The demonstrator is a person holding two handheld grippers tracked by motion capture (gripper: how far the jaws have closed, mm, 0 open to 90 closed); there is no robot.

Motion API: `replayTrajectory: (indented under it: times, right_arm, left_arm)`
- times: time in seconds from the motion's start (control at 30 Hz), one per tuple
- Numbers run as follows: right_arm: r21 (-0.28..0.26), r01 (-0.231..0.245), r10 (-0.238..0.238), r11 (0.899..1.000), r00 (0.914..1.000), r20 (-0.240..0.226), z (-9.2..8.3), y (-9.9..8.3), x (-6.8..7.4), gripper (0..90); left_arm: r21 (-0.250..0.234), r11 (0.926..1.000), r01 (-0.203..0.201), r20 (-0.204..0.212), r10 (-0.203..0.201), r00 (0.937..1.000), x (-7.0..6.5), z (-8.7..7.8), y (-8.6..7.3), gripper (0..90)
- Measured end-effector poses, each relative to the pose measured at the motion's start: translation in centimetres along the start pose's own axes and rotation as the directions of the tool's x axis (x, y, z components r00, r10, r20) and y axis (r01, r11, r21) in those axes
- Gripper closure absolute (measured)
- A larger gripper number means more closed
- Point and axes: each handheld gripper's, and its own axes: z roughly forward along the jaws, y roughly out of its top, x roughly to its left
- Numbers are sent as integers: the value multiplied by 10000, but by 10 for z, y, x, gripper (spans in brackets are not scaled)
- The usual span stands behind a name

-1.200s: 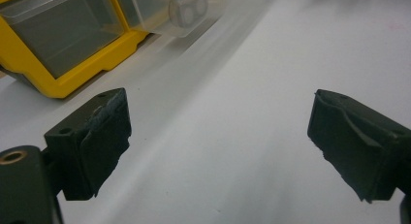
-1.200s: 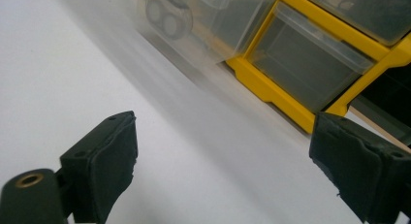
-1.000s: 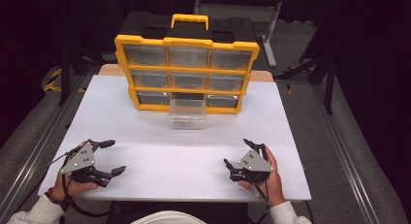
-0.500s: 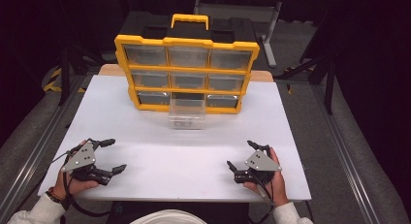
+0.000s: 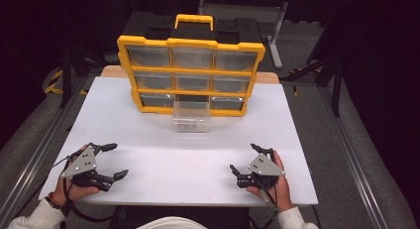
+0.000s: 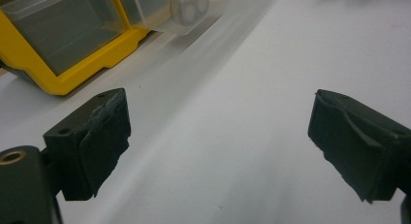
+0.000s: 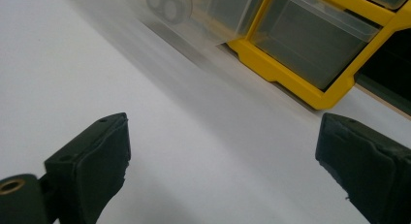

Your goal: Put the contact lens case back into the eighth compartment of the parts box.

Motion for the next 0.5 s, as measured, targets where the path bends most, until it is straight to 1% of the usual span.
replayTrajectory:
  times: [0.1,0.23,0.27,0.37,0.5]
  right_arm:
    - [-25,-29,29,10000,10000,-31,0,0,-1,65]
    - [-133,-77,78,9999,10000,50,-1,1,-2,69]
    - [-172,-78,79,9998,9999,65,-2,1,-2,69]
    - [-153,-15,16,9999,9999,100,-2,1,-1,69]
    - [-208,-81,83,9998,9999,111,-3,1,-2,69]
  left_arm:
    - [41,10000,-12,-30,13,10000,0,0,0,91]
    - [14,10000,22,-58,-22,10000,1,0,0,91]
    - [40,10000,-41,-60,41,10000,1,0,0,91]
    - [39,10000,-29,-51,29,10000,-1,1,0,92]
    - [78,10000,-30,-58,30,10000,0,1,0,92]
